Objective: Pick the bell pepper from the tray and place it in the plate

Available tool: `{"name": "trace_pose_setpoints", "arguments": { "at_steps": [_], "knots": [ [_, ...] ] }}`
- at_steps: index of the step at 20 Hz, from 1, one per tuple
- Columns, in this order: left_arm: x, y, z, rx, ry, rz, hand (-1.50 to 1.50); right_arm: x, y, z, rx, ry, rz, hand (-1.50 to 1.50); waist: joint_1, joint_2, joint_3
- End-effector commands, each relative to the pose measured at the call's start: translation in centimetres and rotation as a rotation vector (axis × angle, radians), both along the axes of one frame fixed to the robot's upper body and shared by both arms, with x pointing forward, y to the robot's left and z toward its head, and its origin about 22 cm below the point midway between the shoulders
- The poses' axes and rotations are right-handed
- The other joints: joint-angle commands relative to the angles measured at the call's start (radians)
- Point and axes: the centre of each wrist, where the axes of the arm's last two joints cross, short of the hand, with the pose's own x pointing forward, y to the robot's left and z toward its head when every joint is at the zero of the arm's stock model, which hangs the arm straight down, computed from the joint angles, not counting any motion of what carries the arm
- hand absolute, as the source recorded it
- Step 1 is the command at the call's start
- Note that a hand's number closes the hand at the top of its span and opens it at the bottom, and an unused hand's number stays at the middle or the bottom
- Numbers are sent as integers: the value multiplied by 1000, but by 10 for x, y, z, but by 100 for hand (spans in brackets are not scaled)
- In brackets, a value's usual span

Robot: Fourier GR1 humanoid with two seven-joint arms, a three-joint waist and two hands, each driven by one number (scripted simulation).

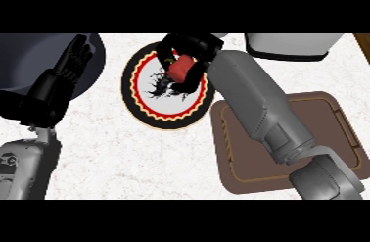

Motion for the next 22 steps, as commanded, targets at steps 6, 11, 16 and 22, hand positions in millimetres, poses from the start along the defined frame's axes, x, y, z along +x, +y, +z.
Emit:
{"name": "trace_pose_setpoints", "arguments": {
  "at_steps": [6,11,16,22],
  "knots": [
    [15,-20,0,-8,-4,-46,0,-10,-9,-51,-46,116,-89,-150,43,12,0],
    [11,-29,10,5,-33,-88,0,-13,-8,-56,-26,194,-57,-150,77,15,0],
    [16,-23,12,-1,-14,-96,0,-12,-6,-48,162,259,-53,-150,79,15,1],
    [20,-24,12,7,-5,-58,0,-6,-3,-30,355,404,-73,-150,55,11,1]
  ]
}}
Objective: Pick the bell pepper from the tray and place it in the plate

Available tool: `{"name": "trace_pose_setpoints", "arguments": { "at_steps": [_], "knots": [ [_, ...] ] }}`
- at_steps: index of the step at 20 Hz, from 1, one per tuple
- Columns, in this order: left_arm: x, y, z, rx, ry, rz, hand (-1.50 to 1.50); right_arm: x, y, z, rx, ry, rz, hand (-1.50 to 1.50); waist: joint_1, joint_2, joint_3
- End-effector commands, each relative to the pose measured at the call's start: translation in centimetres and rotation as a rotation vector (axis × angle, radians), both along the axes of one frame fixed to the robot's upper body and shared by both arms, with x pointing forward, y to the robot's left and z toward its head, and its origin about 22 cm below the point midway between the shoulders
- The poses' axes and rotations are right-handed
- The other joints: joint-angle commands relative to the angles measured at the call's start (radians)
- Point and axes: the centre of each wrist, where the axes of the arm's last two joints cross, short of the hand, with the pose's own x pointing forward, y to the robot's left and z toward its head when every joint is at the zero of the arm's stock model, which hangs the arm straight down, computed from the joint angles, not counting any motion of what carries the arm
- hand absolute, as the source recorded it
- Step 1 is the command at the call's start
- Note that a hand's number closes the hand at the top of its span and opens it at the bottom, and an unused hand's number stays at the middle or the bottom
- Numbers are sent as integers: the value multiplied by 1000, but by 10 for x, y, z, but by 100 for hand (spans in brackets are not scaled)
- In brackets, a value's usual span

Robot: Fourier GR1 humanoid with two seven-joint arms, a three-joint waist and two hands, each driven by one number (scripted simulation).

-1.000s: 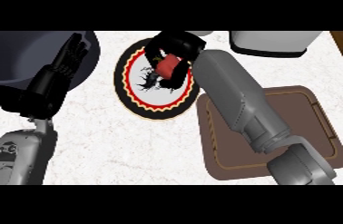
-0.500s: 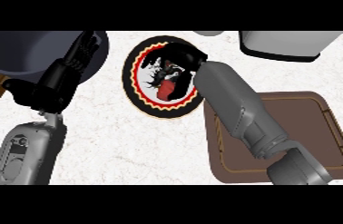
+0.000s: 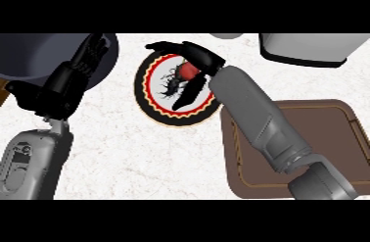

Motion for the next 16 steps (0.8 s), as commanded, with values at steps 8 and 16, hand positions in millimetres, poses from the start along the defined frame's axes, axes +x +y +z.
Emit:
{"name": "trace_pose_setpoints", "arguments": {
  "at_steps": [8,16],
  "knots": [
    [-12,18,-4,-16,-5,46,0,15,-14,20,228,191,-92,-150,-45,3,0],
    [-16,6,2,-13,-8,20,0,35,-107,39,273,199,-114,-150,-39,12,2]
  ]
}}
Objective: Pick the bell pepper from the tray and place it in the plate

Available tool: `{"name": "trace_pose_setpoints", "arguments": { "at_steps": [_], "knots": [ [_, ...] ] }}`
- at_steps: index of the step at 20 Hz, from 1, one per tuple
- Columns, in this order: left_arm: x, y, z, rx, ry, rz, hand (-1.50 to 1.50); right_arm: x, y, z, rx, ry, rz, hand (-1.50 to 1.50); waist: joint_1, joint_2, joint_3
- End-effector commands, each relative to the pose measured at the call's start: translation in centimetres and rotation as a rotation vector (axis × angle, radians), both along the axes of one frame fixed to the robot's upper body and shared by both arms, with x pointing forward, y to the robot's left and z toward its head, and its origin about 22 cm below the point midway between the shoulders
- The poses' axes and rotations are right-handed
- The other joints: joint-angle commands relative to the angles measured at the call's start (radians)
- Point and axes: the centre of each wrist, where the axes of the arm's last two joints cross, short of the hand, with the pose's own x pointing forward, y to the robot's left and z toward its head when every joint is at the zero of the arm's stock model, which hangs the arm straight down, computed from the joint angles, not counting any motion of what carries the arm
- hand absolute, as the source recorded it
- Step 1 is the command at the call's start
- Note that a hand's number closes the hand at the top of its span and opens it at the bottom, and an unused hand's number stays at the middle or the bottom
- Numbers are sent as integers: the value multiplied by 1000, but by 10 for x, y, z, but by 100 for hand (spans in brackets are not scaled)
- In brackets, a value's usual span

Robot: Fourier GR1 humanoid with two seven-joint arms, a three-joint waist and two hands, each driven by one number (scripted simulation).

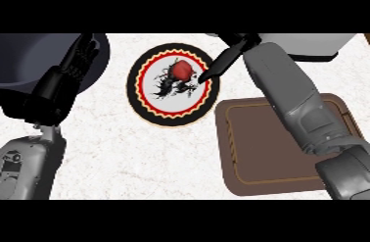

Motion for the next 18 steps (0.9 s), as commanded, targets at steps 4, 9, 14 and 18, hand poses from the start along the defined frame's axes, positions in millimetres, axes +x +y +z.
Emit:
{"name": "trace_pose_setpoints", "arguments": {
  "at_steps": [4,9,14,18],
  "knots": [
    [1,-6,5,3,-15,2,0,4,-70,3,4,-20,-4,-150,7,15,2],
    [6,-5,15,15,-31,-14,0,5,-98,15,-12,-58,-25,-150,16,26,3],
    [7,-10,12,-4,-38,-27,0,7,-106,27,-13,-82,-21,-150,28,31,3],
    [-1,-16,7,-17,-22,-45,0,1,-142,23,-20,-118,-86,-150,33,28,5]
  ]
}}
